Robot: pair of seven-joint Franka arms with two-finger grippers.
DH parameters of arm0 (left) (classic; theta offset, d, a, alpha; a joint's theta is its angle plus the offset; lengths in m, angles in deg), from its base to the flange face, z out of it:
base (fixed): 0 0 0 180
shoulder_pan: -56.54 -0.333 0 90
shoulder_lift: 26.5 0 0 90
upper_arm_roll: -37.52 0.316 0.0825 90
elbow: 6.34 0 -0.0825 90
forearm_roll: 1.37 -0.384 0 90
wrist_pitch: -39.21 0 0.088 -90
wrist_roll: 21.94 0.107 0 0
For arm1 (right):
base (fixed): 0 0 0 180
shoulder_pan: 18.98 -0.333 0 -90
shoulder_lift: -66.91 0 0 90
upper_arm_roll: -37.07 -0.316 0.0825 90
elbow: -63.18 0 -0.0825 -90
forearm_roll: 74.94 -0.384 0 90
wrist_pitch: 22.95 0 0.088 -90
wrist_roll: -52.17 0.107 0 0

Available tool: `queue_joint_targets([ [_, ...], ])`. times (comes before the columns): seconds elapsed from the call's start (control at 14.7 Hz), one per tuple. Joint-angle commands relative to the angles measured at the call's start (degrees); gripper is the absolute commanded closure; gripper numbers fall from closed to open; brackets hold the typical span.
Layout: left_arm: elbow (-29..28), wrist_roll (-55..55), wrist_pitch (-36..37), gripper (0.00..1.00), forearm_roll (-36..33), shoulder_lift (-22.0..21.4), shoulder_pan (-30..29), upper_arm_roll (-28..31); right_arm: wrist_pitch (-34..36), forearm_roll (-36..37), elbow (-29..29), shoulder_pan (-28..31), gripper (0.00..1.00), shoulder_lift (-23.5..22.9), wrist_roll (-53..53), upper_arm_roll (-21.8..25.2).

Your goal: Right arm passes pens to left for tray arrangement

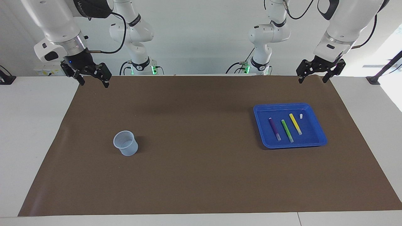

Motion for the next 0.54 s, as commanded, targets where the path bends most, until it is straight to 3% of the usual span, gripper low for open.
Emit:
queue_joint_targets([
  [0.0, 1.63, -0.46, -0.33, 0.00, -0.93, 1.42, 1.38, 0.66, 1.09, 0.29, -0.34, 0.65, 0.00, 0.21, -1.18, -0.34],
  [0.48, 1.28, 0.24, -1.56, 0.00, -0.93, 0.71, 0.15, 0.92, 1.09, 0.20, -0.34, 0.65, 0.00, 0.21, -1.18, -0.34],
])
